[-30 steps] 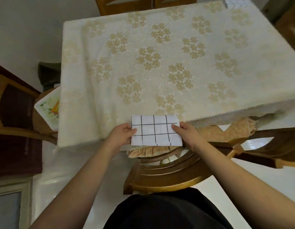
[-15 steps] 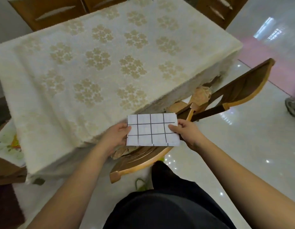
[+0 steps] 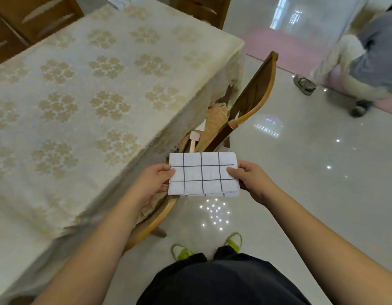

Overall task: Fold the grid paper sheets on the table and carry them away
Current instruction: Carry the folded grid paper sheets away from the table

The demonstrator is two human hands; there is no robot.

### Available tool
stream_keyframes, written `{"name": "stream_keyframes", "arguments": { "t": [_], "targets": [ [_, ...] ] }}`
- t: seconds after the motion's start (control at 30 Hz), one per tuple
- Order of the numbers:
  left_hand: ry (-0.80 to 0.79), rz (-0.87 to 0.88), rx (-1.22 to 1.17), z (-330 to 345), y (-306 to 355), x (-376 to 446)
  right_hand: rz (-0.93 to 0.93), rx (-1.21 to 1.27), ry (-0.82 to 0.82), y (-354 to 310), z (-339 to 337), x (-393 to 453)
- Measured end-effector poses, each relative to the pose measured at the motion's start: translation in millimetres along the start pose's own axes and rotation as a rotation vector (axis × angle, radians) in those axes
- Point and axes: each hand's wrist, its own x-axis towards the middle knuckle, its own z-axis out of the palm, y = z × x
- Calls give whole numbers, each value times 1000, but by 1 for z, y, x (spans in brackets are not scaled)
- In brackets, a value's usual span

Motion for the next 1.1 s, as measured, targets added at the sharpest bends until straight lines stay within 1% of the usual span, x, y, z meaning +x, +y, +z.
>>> {"name": "stream_keyframes", "arguments": {
  "t": [0.33, 0.63, 0.87, 1.1],
  "targets": [
    [-109, 34, 110, 107, 49, 20, 9, 128, 117, 18, -111, -3],
    [-115, 10, 179, 183, 72, 45, -12, 199, 162, 27, -187, -2],
    [-114, -24, 188, 224, 81, 51, -2, 205, 190, 32, -223, -5],
    [-147, -12, 167, 227, 86, 63, 28, 216, 203, 27, -231, 6]
  ]
}}
